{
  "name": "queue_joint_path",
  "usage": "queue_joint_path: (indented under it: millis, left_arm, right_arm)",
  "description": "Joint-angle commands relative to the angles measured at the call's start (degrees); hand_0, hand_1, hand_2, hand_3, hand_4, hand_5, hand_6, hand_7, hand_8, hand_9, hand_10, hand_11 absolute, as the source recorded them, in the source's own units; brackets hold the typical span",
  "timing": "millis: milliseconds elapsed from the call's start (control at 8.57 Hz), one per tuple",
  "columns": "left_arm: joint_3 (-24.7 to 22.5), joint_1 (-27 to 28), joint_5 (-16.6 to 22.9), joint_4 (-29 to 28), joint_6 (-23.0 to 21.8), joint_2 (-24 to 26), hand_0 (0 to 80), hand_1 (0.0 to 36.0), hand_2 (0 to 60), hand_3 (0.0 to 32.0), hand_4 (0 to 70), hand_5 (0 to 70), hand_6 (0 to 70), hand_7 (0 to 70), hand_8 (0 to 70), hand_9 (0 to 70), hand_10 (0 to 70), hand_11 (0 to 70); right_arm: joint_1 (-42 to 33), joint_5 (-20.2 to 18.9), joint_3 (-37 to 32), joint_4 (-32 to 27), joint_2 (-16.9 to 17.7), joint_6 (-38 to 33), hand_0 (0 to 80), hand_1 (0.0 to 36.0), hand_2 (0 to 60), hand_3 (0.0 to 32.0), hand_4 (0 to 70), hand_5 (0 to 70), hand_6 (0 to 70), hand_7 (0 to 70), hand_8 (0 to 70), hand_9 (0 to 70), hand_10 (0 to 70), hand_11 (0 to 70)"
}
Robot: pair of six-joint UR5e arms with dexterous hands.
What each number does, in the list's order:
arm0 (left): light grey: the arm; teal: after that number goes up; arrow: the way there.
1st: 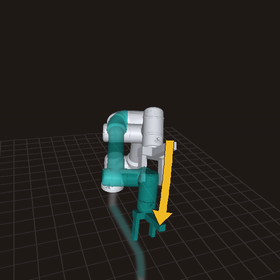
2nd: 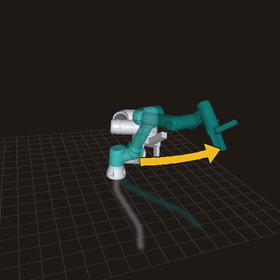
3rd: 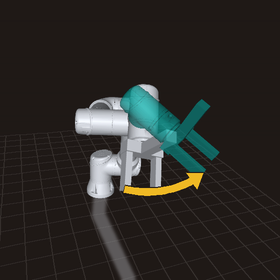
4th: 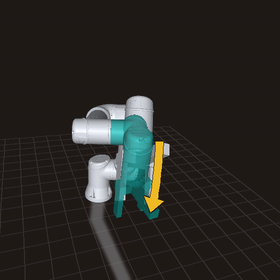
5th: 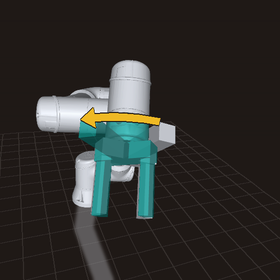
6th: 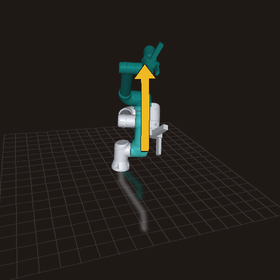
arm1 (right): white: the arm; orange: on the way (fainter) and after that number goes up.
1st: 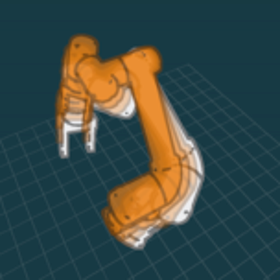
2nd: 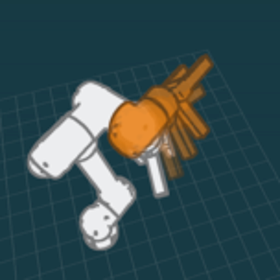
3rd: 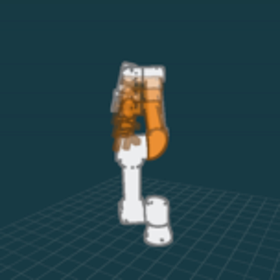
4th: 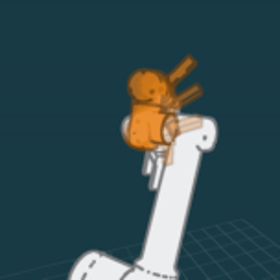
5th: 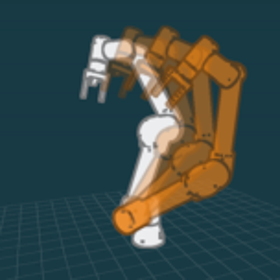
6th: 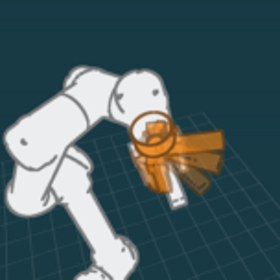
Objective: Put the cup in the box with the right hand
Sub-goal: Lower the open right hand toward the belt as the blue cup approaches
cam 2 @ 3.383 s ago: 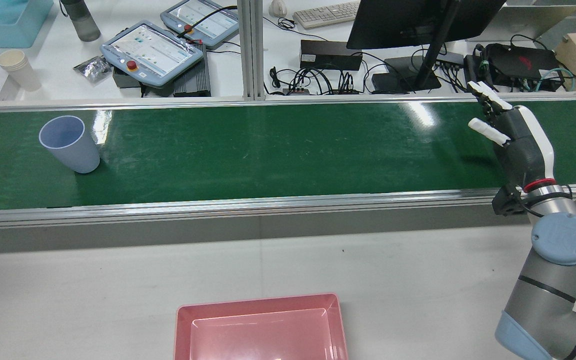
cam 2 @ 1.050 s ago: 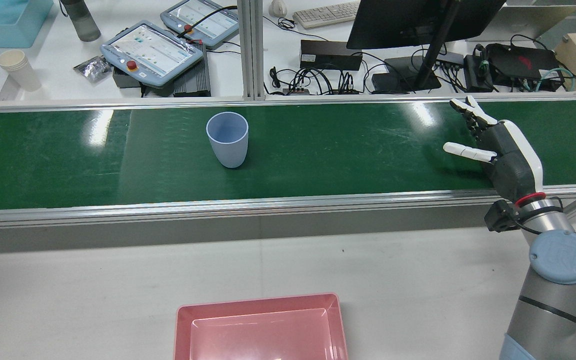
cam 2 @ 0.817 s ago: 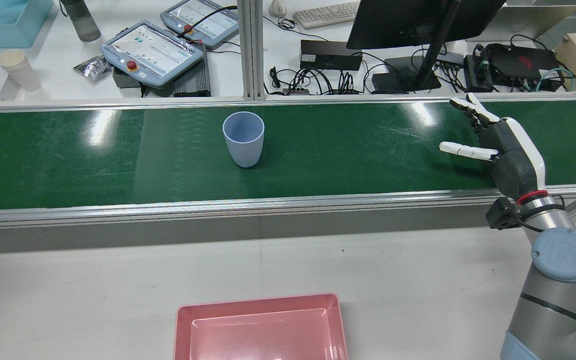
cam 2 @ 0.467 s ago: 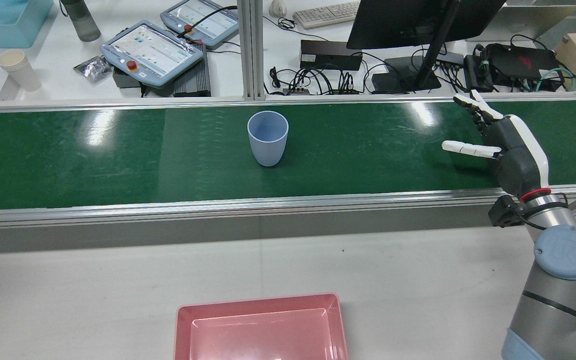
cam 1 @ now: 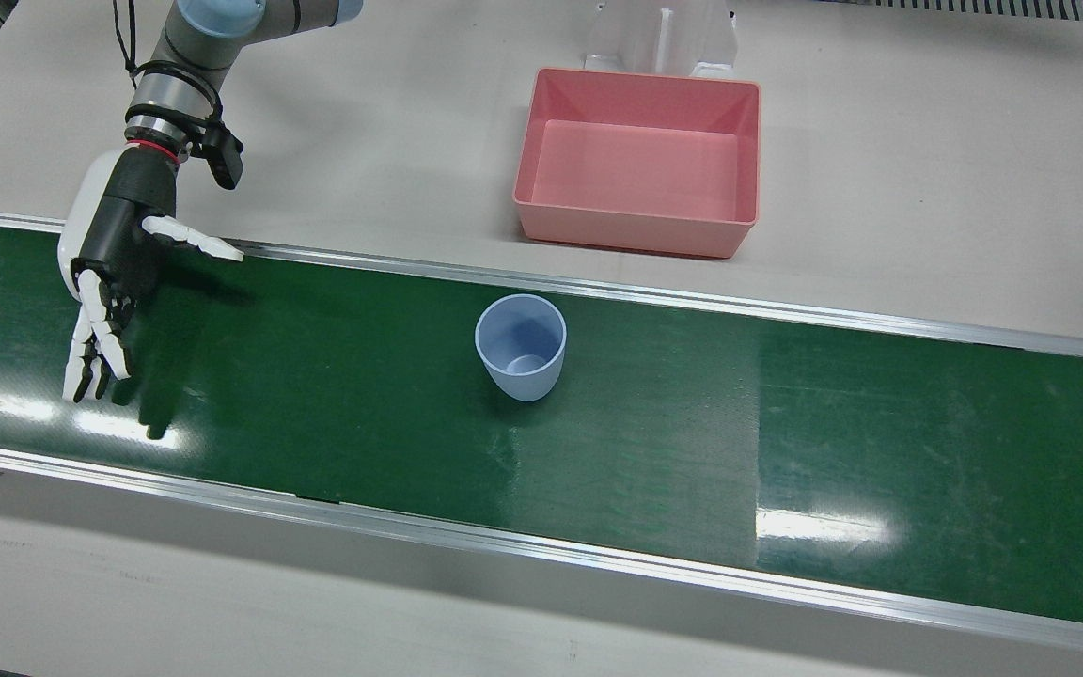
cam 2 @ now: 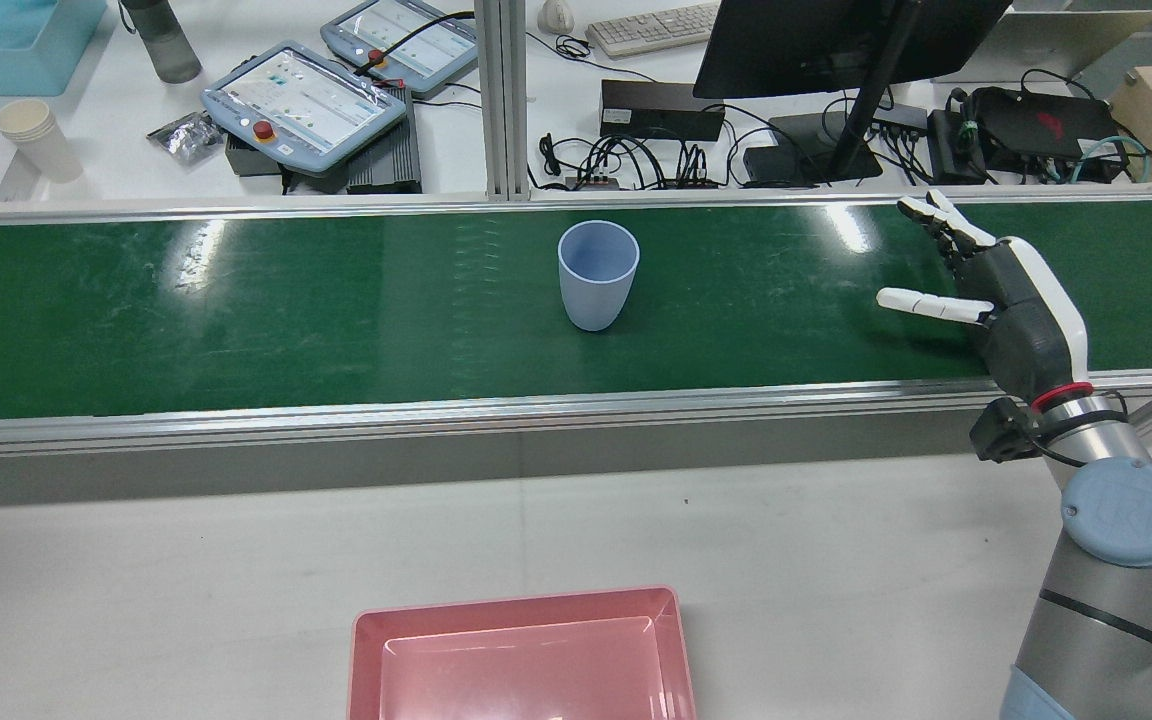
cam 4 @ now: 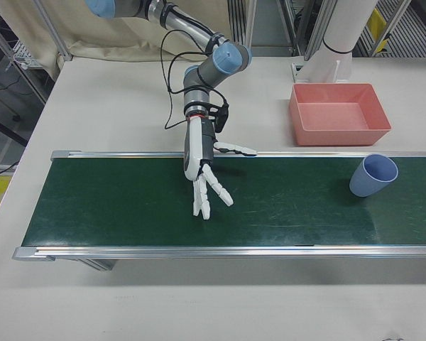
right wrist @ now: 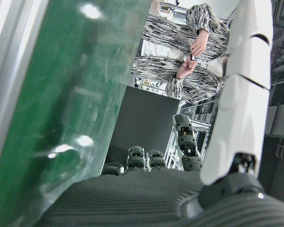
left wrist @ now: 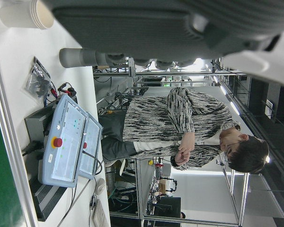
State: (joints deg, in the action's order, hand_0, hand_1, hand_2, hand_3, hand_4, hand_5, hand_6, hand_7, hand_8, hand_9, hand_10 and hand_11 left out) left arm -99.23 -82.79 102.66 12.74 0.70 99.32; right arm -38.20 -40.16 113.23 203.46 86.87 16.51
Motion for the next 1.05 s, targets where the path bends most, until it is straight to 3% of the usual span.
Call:
queue_joint_path:
  millis: [0, 933]
  left_arm:
    - [0.00, 0.08, 0.00, 0.00, 0.00, 0.00, 0.0, 0.0, 0.0, 0.0, 0.0, 0.0, 0.0, 0.0, 0.0, 0.0, 0.0, 0.0]
    - [0.00, 0.00, 0.00, 0.00, 0.00, 0.00, 0.0, 0.0, 0.0, 0.0, 0.0, 0.0, 0.0, 0.0, 0.0, 0.0, 0.0, 0.0]
  right_arm:
    - [0.40, 0.00, 0.06, 0.01, -0.21, 0.19, 53.9, 23.5, 6.1, 0.0, 0.0, 8.0, 4.4, 7.5, 6.2, 8.8, 0.0, 2.5]
    - [0.41, 0.00, -0.03, 0.01, 0.14, 0.98, 53.2, 22.6, 4.9, 0.0, 0.0, 7.8, 4.7, 9.4, 6.2, 9.5, 0.5, 3.3]
